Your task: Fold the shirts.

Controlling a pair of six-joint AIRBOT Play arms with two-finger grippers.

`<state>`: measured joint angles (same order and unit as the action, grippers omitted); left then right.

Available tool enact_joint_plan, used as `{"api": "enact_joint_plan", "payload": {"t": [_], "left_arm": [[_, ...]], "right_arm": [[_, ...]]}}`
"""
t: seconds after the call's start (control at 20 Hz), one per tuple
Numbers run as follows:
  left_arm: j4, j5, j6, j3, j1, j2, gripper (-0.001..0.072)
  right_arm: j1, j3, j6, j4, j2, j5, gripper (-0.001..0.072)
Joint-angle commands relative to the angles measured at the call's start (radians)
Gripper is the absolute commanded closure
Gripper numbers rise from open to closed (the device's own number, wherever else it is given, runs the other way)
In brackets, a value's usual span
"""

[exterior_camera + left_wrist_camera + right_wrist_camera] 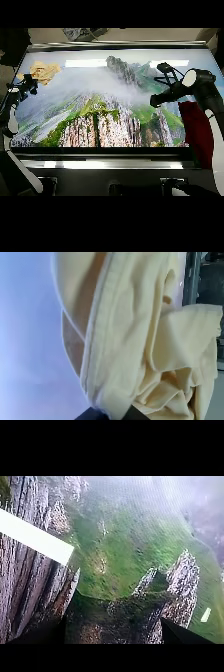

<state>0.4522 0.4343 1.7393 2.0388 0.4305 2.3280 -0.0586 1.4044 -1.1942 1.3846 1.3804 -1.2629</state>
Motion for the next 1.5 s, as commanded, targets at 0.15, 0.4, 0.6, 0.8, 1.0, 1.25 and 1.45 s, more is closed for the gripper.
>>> {"api": "enact_joint_plan", "payload": {"t": [0.15, 0.4, 0.6, 0.8, 1.0, 1.25, 1.45], "left_arm": [[-0.008, 0.097, -0.380, 0.007, -0.008, -0.139, 0.0680], [0.027, 0.312, -0.591, 0.003, -0.052, -0.526, 0.0680], [0.244, 0.545, -0.500, -0.040, -0.165, -0.860, 0.0680], [0.461, 0.884, -0.385, -0.107, -0.378, -1.066, 0.0680], [0.579, 0.988, -0.339, -0.244, -0.647, -1.133, 0.0680], [0.626, 0.785, -0.243, -0.435, -0.933, -1.112, 0.0679], [0.728, 0.622, -0.175, -0.674, -1.012, -1.067, 0.0678]], "right_arm": [[-0.001, 0.002, 0.015, 0.073, -0.006, 0.002, 0.0031], [-0.001, 0.008, 0.031, 0.185, -0.107, 0.001, 0.0031], [-0.001, 0.008, 0.031, 0.199, -0.268, -0.013, 0.0029], [-0.001, 0.008, 0.031, 0.207, -0.427, -0.063, 0.0030], [-0.001, 0.008, 0.032, 0.212, -0.535, -0.169, 0.0029], [-0.001, 0.008, 0.050, 0.219, -0.582, -0.192, 0.0030], [-0.001, 0.003, 0.050, 0.211, -0.536, -0.214, 0.0031]]}}
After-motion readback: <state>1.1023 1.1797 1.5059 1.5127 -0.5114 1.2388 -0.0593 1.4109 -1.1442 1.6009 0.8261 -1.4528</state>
